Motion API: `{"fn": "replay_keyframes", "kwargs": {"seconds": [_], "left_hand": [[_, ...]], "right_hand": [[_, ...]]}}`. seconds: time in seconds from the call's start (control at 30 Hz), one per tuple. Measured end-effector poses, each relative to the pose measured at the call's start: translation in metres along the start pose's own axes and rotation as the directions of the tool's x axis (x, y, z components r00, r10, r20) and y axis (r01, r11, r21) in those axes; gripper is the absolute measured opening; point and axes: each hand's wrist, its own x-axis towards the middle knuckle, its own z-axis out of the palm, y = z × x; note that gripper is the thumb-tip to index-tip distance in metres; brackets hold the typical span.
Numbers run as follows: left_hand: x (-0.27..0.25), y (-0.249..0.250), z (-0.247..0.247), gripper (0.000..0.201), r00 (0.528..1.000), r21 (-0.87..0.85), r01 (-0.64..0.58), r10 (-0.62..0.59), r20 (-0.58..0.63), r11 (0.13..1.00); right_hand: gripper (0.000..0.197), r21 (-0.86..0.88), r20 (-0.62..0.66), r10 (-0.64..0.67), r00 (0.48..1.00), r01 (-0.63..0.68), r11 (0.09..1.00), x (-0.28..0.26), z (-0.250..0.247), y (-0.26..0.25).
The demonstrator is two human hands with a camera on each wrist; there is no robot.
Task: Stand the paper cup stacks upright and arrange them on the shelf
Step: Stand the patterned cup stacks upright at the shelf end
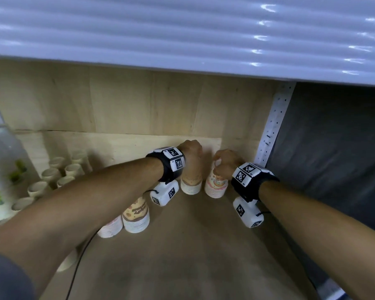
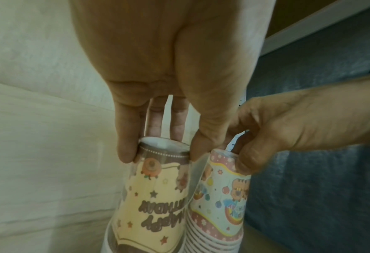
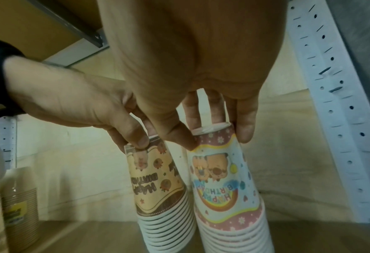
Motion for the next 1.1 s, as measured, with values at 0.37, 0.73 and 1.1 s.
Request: {"fn": "replay_keyframes", "kwargs": {"seconds": [0.37, 0.73, 1.1], "left_hand": [[0.034, -0.005, 0.003, 0.040, 0.998, -0.102, 0.063, -0.062, 0.014, 0.993], [0.049, -0.010, 0.016, 0.035, 0.995, -0.094, 0.078, -0.071, 0.073, 0.993], [0.045, -0.011, 0.015, 0.047, 0.992, -0.082, 0.089, -0.080, 0.102, 0.993]], "right_hand": [[0.044, 0.098, 0.085, -0.041, 0.996, 0.032, 0.995, 0.037, 0.005, 0.010], [0.044, 0.104, 0.165, -0.006, 0.986, -0.012, 0.994, 0.058, 0.013, 0.020], [0.015, 0.124, 0.094, -0.011, 0.996, -0.001, 0.992, 0.060, 0.017, 0.022]]}}
